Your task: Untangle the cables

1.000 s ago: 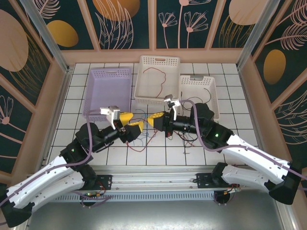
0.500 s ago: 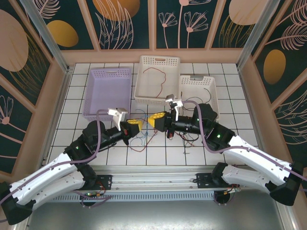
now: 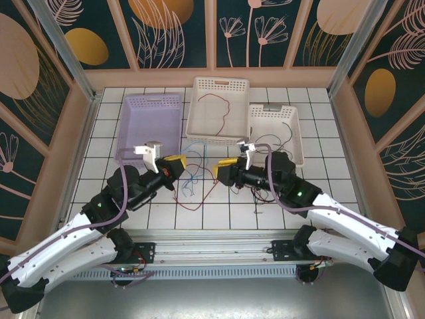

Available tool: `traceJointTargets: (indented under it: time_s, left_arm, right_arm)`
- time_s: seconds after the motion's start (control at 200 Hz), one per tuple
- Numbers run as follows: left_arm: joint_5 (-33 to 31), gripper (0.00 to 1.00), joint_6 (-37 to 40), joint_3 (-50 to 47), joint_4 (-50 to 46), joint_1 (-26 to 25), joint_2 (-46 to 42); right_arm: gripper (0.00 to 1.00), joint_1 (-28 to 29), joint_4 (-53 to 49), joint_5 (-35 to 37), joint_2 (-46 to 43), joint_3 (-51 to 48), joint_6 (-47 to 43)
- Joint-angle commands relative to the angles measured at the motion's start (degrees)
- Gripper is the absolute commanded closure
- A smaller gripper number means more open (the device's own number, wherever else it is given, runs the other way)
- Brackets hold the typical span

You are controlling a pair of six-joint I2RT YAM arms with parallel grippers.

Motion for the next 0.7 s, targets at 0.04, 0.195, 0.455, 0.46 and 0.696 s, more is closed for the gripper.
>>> traceJointTargets:
  time_s: [0.04,0.195,0.455,0.46,0.696]
  left_arm:
    - [-5.1,1.00,-6.4,3.2,-2.5,0.1,1.4]
    - [-4.2,1.00,-9.5,4.7,-2.3,0.1,3.2]
    - [-5.6,1.00,-11.0,6.3,-3.2,0.2,4.0]
    - [-5.6,1.00,-11.0,6.3,-3.1,0.2,4.0]
    - [-6.6,1.00,-11.6,7.0,-3.3,0.2,4.0]
  right_arm:
    - [0.46,-0.1,8.9,-2.6,-0.9,-5.4,3.3]
    - [0.45,2.0,15.8,-3.4,4.1,-8.1,4.0]
    - [0.45,7.3,21.8,-0.6,14.7,-7.3,2.1]
    - [0.45,7.4,21.8,-0.6,14.9,-7.2,2.1]
    - [0.46,10.1,24.4,2.1,20.6,-6.6,1.2]
